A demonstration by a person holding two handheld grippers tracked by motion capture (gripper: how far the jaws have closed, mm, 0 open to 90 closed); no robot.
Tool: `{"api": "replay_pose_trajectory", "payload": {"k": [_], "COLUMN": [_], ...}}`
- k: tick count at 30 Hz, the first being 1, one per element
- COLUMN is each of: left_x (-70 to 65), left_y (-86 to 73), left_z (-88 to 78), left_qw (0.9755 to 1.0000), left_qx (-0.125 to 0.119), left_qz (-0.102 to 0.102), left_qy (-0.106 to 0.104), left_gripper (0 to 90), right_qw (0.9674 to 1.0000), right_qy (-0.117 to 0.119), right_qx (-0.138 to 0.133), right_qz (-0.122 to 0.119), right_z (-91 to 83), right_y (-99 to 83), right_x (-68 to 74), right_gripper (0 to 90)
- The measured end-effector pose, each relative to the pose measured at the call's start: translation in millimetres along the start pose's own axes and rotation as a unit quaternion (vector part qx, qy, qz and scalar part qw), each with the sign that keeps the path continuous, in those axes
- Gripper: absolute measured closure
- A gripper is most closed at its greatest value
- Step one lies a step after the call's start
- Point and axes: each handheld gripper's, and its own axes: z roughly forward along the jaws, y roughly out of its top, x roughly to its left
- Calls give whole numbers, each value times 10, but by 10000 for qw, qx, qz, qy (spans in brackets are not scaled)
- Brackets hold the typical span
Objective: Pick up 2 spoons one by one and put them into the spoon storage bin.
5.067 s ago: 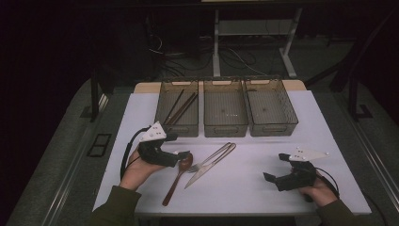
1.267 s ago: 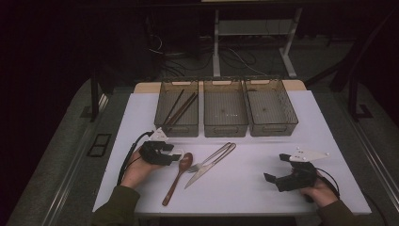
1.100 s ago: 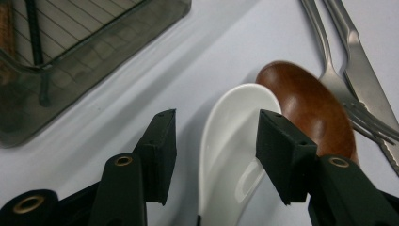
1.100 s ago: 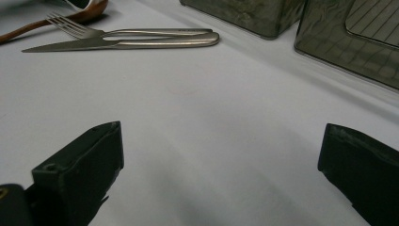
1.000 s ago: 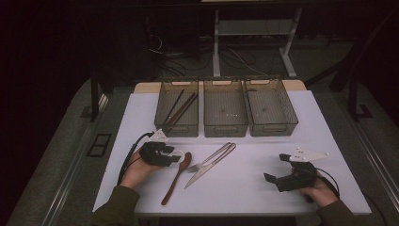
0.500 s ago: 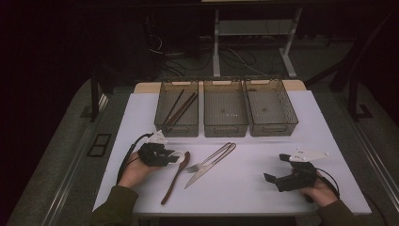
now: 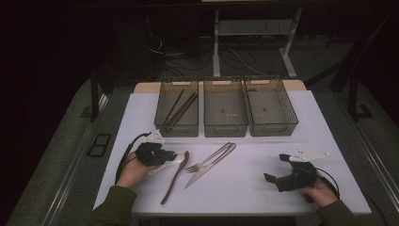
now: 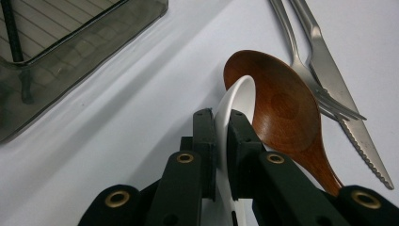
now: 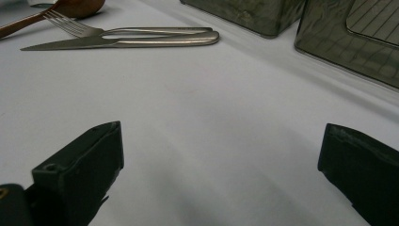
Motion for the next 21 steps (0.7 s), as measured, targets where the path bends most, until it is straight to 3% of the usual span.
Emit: {"api": "replay_pose_trajectory", "payload": {"k": [12,21], "left_x": [-23,-52], "left_y": [12,38], "left_z": [-41,-169], "left_qw": [10000,9994], "left_qx": [-24,-228], "left_qz": [-52,1], "left_qy": [3,261], "left_gripper": [832,832], "right_qw": [10000,10000], "right_qy": [4,5], "right_qx": [3,5], "right_qz": [1,0], "right_z": [-2,-2], "right_y": [0,-1], "right_x": [-4,-4], "right_gripper": [4,4]}}
